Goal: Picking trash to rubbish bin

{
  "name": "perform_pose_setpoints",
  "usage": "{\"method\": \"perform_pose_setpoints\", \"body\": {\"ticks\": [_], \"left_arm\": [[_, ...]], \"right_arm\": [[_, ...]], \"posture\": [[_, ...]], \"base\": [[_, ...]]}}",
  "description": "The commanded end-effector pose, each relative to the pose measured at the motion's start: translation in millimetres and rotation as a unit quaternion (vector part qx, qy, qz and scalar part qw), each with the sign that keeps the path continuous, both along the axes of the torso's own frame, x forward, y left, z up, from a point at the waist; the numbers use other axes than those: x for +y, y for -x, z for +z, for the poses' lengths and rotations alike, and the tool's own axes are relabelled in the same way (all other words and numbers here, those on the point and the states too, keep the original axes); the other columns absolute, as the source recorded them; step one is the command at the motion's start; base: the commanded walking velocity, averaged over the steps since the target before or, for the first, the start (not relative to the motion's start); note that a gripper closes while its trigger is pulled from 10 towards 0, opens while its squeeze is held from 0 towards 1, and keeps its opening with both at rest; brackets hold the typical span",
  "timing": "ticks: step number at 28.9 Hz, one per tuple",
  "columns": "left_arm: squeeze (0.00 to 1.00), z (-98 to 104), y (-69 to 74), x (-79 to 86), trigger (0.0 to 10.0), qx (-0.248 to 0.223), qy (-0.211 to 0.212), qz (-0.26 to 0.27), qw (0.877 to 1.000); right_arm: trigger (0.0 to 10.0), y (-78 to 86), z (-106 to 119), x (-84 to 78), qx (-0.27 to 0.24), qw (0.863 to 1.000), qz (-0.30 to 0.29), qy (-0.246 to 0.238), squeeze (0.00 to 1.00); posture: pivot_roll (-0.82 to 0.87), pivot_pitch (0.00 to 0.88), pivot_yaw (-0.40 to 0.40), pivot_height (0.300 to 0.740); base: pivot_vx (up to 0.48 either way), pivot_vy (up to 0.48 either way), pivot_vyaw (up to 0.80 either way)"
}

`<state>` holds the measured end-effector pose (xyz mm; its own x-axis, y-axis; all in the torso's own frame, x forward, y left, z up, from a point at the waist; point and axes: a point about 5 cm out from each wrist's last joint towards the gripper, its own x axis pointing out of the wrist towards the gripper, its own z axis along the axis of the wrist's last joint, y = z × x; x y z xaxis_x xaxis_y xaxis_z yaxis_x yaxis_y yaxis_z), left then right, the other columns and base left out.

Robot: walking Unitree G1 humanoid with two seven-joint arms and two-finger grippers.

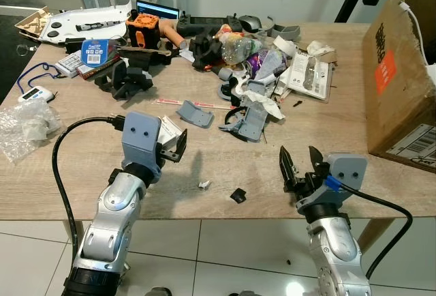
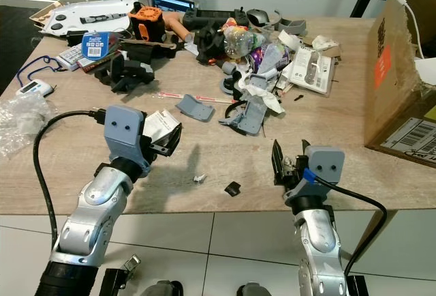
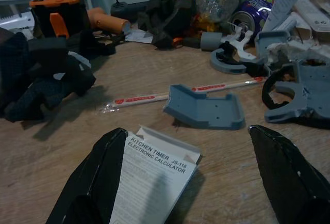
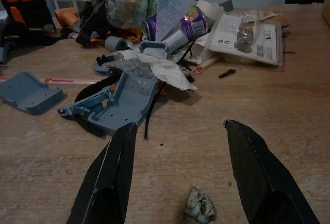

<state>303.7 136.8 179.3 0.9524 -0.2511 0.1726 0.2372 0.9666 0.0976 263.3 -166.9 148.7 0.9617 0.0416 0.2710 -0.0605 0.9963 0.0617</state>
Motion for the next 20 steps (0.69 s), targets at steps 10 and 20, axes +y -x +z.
{"method": "perform_pose_setpoints", "body": {"ticks": [10, 20], "left_arm": [[0.0, -1, 4.0, 3.1, 10.0, -0.006, 0.002, 0.0, 1.0], [0.0, -2, 4.5, 7.9, 10.0, -0.007, 0.014, 0.016, 1.0]], "right_arm": [[10.0, 3.5, -7, 0.0, 0.011, 1.0, 0.002, -0.002, 0.0], [10.0, 2.5, -7, 1.2, 0.012, 1.0, 0.01, -0.004, 0.0]], "posture": [[0.01, 0.172, -0.001, 0.74], [0.01, 0.188, -0.007, 0.74]], "base": [[0.361, 0.0, 0.0], [0.106, 0.0, 0.0]]}}
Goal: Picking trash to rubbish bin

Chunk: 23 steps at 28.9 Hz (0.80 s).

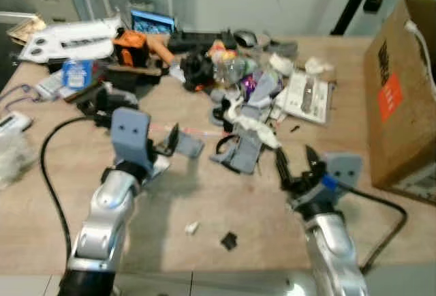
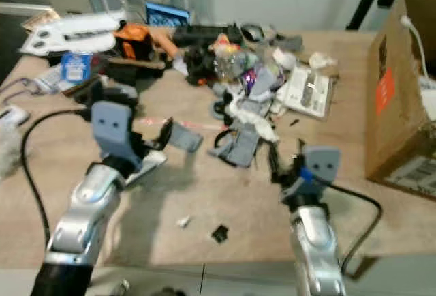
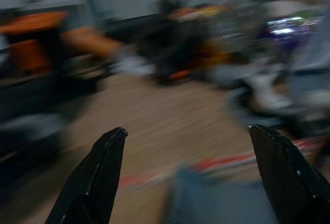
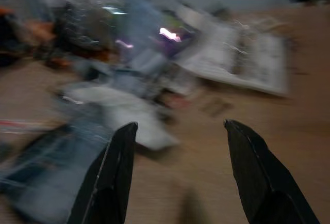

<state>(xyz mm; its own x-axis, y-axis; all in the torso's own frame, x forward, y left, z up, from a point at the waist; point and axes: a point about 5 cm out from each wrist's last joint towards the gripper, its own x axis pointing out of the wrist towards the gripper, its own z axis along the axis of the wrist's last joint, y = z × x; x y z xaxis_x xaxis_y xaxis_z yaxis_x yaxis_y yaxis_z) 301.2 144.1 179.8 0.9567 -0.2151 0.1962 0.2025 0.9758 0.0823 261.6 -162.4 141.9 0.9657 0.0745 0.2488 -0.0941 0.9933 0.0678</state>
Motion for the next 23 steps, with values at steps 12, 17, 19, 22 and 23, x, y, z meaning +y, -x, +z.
{"method": "perform_pose_setpoints", "body": {"ticks": [12, 17, 19, 22, 23], "left_arm": [[0.0, -1, -0.4, 14.4, 10.0, -0.001, 0.019, 0.048, 0.999], [0.0, -2, -0.8, 14.2, 10.0, -0.002, 0.014, 0.051, 0.999], [0.0, -2, 0.6, 14.5, 10.0, -0.003, 0.013, 0.053, 0.998], [0.0, -2, 1.0, 14.1, 10.0, -0.001, 0.014, 0.051, 0.999], [0.0, -2, 0.8, 13.8, 10.0, -0.003, 0.009, 0.051, 0.999]], "right_arm": [[10.0, 1.6, 0, 5.3, -0.002, 1.0, 0.026, -0.005, 0.0], [10.0, -0.1, -1, 9.3, 0.004, 0.999, 0.045, -0.011, 0.0], [10.0, 1.1, -1, 13.9, 0.004, 0.998, 0.064, -0.017, 0.0], [10.0, 3.9, 4, 21.6, -0.013, 0.994, 0.099, -0.036, 0.0], [10.0, 4.4, 4, 25.8, -0.01, 0.993, 0.114, -0.033, 0.0]], "posture": [[0.01, 0.197, -0.01, 0.74], [0.01, 0.217, -0.016, 0.74], [0.01, 0.192, -0.013, 0.74], [0.01, 0.196, -0.014, 0.74], [0.01, 0.228, -0.017, 0.74]], "base": [[0.0, 0.0, 0.0], [0.0, 0.0, 0.0], [0.0, 0.0, 0.0], [0.0, 0.0, 0.0], [0.0, 0.0, 0.0]]}}
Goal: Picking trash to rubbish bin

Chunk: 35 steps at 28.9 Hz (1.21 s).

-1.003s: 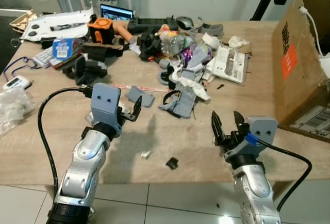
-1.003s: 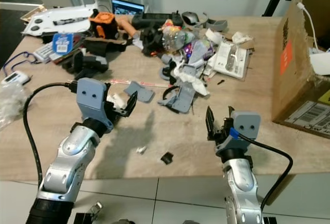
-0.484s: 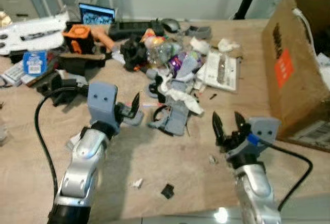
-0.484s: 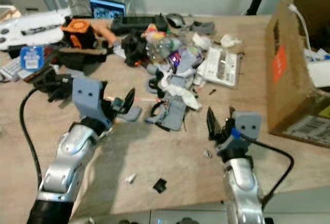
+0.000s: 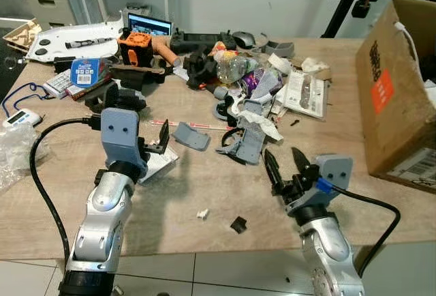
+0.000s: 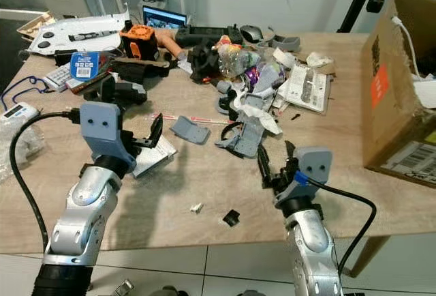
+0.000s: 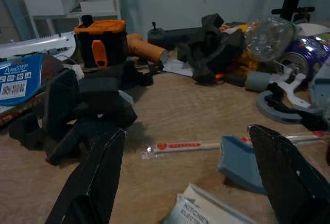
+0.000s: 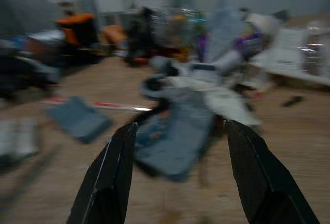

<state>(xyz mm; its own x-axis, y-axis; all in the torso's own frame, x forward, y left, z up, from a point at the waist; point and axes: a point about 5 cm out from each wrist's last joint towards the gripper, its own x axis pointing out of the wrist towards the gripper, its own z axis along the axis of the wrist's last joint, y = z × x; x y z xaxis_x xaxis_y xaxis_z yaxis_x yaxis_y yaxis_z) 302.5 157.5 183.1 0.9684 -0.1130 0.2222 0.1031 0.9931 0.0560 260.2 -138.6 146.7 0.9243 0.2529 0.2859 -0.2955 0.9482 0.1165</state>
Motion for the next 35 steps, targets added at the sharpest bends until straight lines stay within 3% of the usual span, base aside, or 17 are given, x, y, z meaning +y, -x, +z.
{"method": "perform_pose_setpoints", "body": {"ticks": [1, 8, 11, 16, 19, 20, 21, 23, 24, 28, 31, 33, 34, 35], "left_arm": [[0.0, -6, 1.8, 0.1, 10.0, 0.007, -0.009, 0.001, 1.0], [0.0, -3, 2.3, -2.0, 10.0, 0.0, -0.036, -0.001, 0.999], [0.0, -5, 3.3, -2.4, 10.0, 0.011, -0.004, -0.002, 1.0], [0.0, -6, -0.7, 5.2, 10.0, 0.013, -0.018, 0.033, 0.999], [0.0, -3, -0.7, 12.7, 10.0, -0.002, -0.023, 0.06, 0.998], [0.0, -1, -2.0, 15.1, 10.0, -0.004, -0.024, 0.07, 0.997], [0.0, 0, -2.4, 18.4, 10.0, -0.007, -0.021, 0.083, 0.996], [0.0, 0, -2.4, 19.4, 10.0, -0.008, -0.019, 0.087, 0.996], [0.0, 1, -1.7, 19.9, 10.0, -0.01, -0.022, 0.088, 0.996], [0.0, 1, -2.1, 21.3, 10.0, -0.014, -0.02, 0.099, 0.995], [0.0, 2, 0.4, 18.3, 10.0, -0.017, -0.017, 0.093, 0.995], [0.0, 1, 0.2, 18.2, 10.0, -0.018, -0.017, 0.094, 0.995], [0.0, 4, -1.1, 16.9, 10.0, -0.022, -0.018, 0.09, 0.996], [0.0, 6, -2.0, 16.1, 10.0, -0.024, -0.018, 0.088, 0.996]], "right_arm": [[10.0, 3.3, -2, 4.4, 0.008, 1.0, 0.021, 0.0, 0.0], [10.0, 2.8, -3, 7.4, 0.01, 0.999, 0.033, 0.023, 0.0], [10.0, 2.1, -3, 6.8, 0.014, 0.999, 0.037, 0.027, 0.0], [10.0, -0.5, -5, 9.0, 0.029, 0.998, 0.056, 0.025, 0.0], [10.0, 1.2, -6, 17.4, 0.039, 0.993, 0.094, 0.054, 0.0], [10.0, 1.1, -8, 20.2, 0.043, 0.99, 0.109, 0.078, 0.08], [10.0, 2.0, -11, 23.5, 0.046, 0.984, 0.125, 0.114, 0.09], [10.0, 2.3, -12, 24.4, 0.047, 0.982, 0.13, 0.125, 0.09], [10.0, 4.0, -14, 26.1, 0.05, 0.978, 0.141, 0.142, 1.0], [10.0, 4.6, -15, 29.4, 0.053, 0.974, 0.157, 0.154, 1.0], [10.0, -0.7, -15, 23.8, 0.052, 0.977, 0.11, 0.176, 1.0], [10.0, -0.7, -15, 24.0, 0.052, 0.976, 0.11, 0.178, 1.0], [10.0, -14.5, -9, 14.2, 0.046, 0.986, 0.072, 0.143, 0.0], [10.0, -23.4, -5, 7.4, 0.043, 0.991, 0.047, 0.117, 0.0]], "posture": [[0.01, 0.228, -0.017, 0.74], [0.01, 0.216, -0.02, 0.74], [0.01, 0.194, -0.018, 0.74], [0.01, 0.224, -0.02, 0.74], [0.01, 0.202, -0.019, 0.74], [0.01, 0.216, -0.02, 0.74], [0.01, 0.216, -0.02, 0.74], [0.01, 0.216, -0.02, 0.74], [0.01, 0.191, -0.02, 0.74], [0.01, 0.218, -0.024, 0.74], [0.01, 0.2, -0.023, 0.74], [0.01, 0.2, -0.023, 0.74], [0.02, 0.223, -0.017, 0.74], [0.02, 0.223, -0.017, 0.74]], "base": [[0.0, 0.0, 0.0], [0.0, -0.274, 0.0], [0.0, -0.16, 0.0], [0.0, 0.0, 0.0], [0.0, 0.0, 0.0], [0.0, 0.0, 0.0], [0.0, 0.0, 0.0], [0.0, 0.0, 0.0], [0.0, 0.0, 0.0], [0.0, 0.0, 0.0], [0.0, 0.0, 0.0], [0.0, 0.0, 0.0], [0.0, 0.0, 0.0], [0.0, 0.0, 0.0]]}}
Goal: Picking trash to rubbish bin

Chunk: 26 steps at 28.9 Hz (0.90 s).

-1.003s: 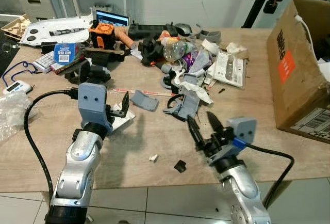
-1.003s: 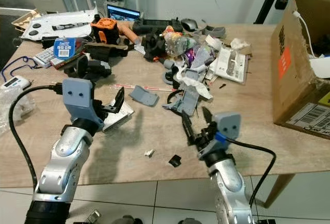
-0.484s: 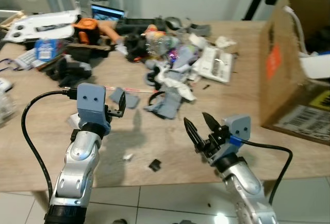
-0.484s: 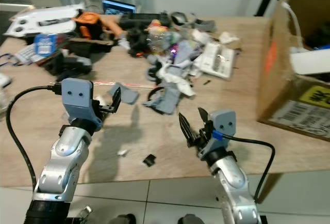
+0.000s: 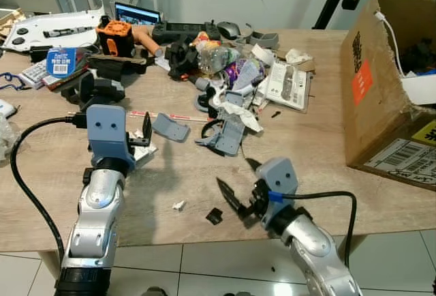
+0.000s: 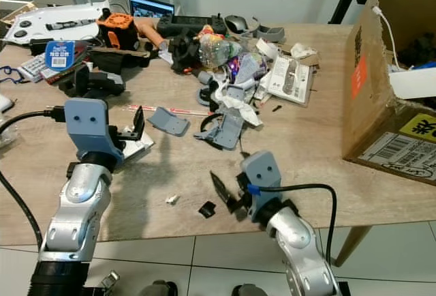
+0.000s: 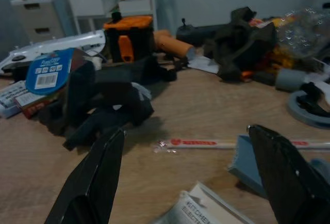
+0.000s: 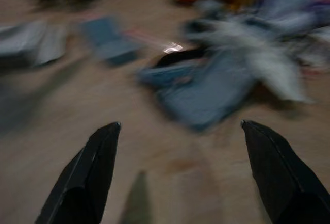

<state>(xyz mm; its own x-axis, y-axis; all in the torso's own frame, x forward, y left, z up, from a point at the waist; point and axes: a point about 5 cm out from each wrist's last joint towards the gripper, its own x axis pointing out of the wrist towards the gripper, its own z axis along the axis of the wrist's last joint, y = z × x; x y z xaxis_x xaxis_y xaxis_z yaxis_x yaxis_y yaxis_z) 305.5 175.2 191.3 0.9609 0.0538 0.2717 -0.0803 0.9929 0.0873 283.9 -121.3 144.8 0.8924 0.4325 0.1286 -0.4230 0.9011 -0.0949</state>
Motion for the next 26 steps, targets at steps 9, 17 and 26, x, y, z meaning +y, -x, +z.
{"method": "perform_pose_setpoints", "body": {"ticks": [9, 17, 26], "left_arm": [[0.0, 2, 7.1, -19.2, 10.0, -0.007, -0.023, -0.132, 0.991], [0.0, 7, 12.2, -21.1, 10.0, -0.006, -0.064, -0.212, 0.975], [0.0, 11, 12.0, -21.1, 10.0, -0.019, -0.072, -0.208, 0.975]], "right_arm": [[10.0, -29.9, 2, -26.9, 0.007, 0.998, -0.052, -0.025, 0.0], [10.0, -57.3, -10, -35.5, 0.069, 0.993, -0.072, -0.062, 0.0], [10.0, -72.3, -4, -28.5, 0.072, 0.992, -0.045, -0.091, 0.0]], "posture": [[0.04, 0.228, -0.036, 0.74], [0.07, 0.241, -0.025, 0.74], [0.07, 0.224, -0.016, 0.74]], "base": [[0.0, 0.0, 0.0], [0.0, 0.0, 0.0], [0.0, 0.0, 0.0]]}}
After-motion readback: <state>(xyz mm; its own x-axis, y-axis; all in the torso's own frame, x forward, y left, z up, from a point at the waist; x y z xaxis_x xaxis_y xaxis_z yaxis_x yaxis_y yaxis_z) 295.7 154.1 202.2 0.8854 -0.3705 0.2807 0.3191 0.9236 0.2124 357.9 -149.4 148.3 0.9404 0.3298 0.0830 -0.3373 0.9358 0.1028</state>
